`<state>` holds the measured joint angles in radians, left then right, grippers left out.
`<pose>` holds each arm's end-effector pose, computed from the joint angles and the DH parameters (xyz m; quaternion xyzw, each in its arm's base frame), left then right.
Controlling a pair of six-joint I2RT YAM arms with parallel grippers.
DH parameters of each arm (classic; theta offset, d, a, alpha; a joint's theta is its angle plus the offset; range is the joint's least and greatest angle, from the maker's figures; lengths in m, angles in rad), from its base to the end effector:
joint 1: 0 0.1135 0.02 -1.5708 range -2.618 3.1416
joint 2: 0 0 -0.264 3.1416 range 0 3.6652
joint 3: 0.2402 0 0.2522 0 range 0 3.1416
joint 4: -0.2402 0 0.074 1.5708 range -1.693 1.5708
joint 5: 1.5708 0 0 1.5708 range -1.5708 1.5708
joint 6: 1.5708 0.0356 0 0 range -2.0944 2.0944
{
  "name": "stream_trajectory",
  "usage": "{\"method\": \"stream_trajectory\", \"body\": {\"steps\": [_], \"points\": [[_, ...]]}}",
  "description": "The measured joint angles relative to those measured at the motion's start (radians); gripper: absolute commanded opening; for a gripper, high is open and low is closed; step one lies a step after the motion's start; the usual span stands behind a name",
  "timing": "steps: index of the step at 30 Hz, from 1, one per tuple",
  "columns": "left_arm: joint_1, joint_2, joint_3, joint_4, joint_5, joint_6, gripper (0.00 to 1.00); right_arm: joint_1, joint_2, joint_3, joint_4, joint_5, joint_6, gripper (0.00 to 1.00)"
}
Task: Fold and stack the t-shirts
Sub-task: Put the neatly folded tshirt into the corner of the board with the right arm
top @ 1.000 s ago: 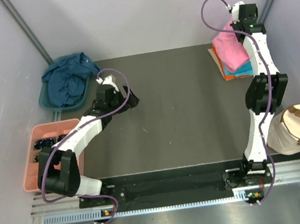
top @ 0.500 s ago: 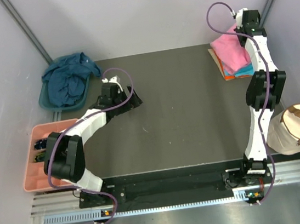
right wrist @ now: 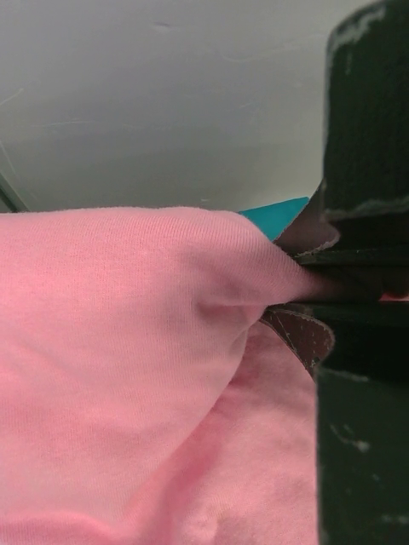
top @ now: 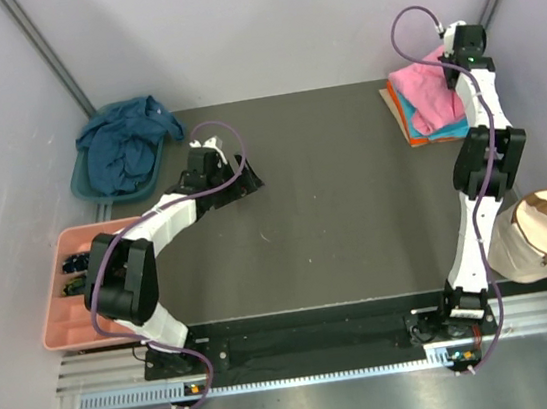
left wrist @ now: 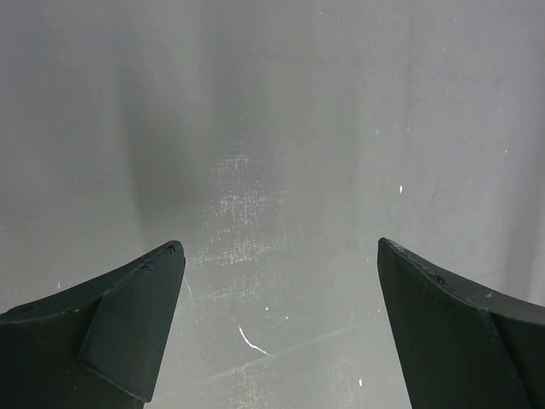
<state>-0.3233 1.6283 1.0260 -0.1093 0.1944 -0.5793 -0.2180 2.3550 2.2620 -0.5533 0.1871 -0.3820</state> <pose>0.3330 -0.1188 0.2166 -0.0754 0.9026 -0.2602 0.3346 0.5286 -0.1239 0.2718 -0.0315 0.8916 -0.2111 0.3995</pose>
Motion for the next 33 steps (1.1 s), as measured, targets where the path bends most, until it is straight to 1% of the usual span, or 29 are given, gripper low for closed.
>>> {"method": "stream_trajectory", "body": {"steps": [24,33], "points": [[0.000,0.017,0.003,0.001,0.008,-0.009,0.99,-0.029,0.012,-0.024,0.046,0.004,0.047,0.00],[0.000,0.017,0.003,0.001,0.018,-0.018,0.99,-0.032,0.012,-0.032,0.054,0.028,0.056,0.00]]}}
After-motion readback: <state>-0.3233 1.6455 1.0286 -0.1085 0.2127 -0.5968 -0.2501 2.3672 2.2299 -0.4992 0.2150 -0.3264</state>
